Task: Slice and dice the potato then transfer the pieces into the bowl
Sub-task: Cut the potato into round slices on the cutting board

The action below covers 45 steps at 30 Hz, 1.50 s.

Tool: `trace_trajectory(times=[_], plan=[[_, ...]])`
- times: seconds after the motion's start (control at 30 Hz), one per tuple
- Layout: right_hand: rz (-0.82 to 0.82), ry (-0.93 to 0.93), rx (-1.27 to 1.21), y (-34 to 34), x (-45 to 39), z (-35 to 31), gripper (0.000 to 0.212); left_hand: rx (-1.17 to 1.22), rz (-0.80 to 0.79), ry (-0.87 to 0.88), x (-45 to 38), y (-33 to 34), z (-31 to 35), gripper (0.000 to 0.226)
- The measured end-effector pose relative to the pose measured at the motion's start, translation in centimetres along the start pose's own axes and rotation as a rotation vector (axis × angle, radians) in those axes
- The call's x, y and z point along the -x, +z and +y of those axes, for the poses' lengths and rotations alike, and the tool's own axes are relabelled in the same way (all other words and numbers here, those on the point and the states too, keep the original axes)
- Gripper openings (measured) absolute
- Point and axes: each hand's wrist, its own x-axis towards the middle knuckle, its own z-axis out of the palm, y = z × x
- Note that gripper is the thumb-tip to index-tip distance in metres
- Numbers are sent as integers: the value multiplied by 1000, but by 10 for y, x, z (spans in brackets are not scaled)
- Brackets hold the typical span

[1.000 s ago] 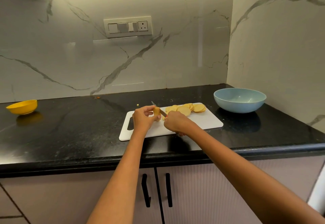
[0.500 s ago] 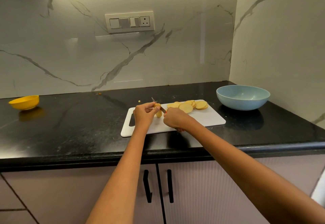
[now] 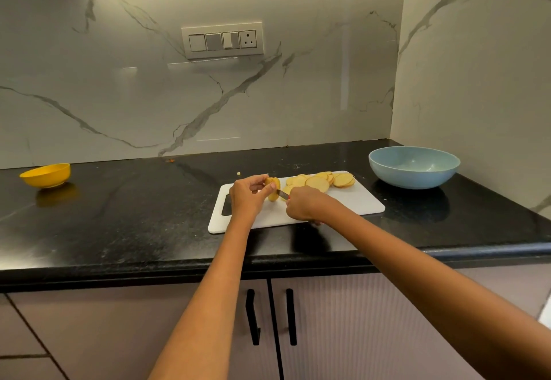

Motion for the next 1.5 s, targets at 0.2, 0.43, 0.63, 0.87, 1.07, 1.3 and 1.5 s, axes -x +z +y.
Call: trace_trajectory(times=[0.2, 0.43, 0.63, 0.87, 1.07, 1.3, 1.5], plan=[[-44, -8, 60, -4, 4, -5, 35, -5, -24, 12, 2, 0, 3, 36], [-109, -35, 119, -10, 20, 8, 27, -31, 14, 4, 0, -1, 1, 30], [27, 33, 0, -18, 30, 26, 21, -16, -19, -51, 0, 1, 0, 34], [174, 20, -167, -12, 15, 14, 30, -37, -48, -60, 2, 1, 3, 44], [137, 51, -188, -4, 8, 7, 29, -30, -31, -56, 2, 1, 2, 41], [112, 30, -163, -7, 11, 3, 34, 17, -40, -87, 2, 0, 0, 42], [99, 14, -199, -9, 1, -3, 38, 16, -30, -82, 4, 0, 3, 39]])
